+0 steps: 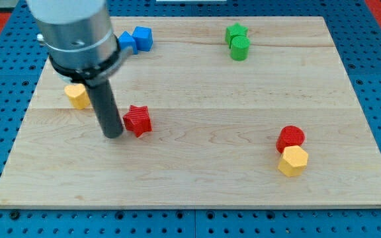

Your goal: Push the red star to the right of the board

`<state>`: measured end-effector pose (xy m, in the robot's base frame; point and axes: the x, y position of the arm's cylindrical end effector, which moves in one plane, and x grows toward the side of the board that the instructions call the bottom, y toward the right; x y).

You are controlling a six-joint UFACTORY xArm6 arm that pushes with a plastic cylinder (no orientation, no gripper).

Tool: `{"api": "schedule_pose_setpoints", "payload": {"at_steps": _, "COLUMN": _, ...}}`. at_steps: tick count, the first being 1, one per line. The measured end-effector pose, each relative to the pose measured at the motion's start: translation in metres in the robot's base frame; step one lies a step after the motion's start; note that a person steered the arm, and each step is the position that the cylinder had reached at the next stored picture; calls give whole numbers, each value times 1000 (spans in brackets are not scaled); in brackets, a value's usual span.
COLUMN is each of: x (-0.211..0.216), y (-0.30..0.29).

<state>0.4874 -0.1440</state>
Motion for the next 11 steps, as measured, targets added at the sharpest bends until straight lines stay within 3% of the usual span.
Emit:
{"api": "schedule_pose_setpoints", "payload": {"at_steps": 1, "x": -17, "y": 22}}
{"api": "schedule_pose_setpoints", "payload": {"at_steps": 3, "x": 20, "y": 112}}
{"api": "schedule_pose_setpoints", "payload": {"at_steps": 4, "x": -5, "y": 73}}
{"api": "schedule_pose_setpoints", "payload": {"at_steps": 5, "x": -22, "y": 77}}
{"api": "schedule_pose_setpoints", "payload": {"at_steps": 6, "x": -13, "y": 131}}
{"api": "schedule_pose_setpoints", "payload": {"at_steps": 8, "x": -22, "y": 185}}
{"api": "schedule_pose_setpoints", "payload": {"at_steps": 11, "x": -45, "y": 200}}
